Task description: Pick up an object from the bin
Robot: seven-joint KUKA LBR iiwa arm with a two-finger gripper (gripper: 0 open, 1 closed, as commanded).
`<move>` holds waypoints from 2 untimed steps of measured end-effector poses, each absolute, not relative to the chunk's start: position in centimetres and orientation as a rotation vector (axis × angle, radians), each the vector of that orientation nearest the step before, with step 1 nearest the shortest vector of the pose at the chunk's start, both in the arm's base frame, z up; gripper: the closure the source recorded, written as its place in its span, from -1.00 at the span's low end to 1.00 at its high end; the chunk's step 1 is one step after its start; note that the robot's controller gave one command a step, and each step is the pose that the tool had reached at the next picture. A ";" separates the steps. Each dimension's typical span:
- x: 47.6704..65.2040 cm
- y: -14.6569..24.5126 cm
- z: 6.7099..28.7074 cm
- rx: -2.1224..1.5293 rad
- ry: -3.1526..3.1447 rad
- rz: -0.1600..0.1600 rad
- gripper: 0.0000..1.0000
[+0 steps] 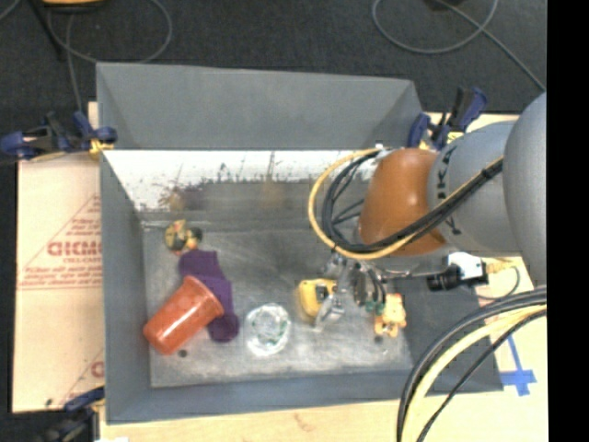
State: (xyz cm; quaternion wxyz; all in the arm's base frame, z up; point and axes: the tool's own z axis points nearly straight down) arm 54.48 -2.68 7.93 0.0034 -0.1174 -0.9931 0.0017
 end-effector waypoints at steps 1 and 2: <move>54.3 -2.6 9.5 -0.369 -3.114 0.003 1.00; 54.4 -2.7 11.1 -0.368 -3.118 0.001 1.00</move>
Offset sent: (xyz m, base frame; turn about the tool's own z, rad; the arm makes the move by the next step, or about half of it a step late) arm -0.0003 0.0000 0.1052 0.0000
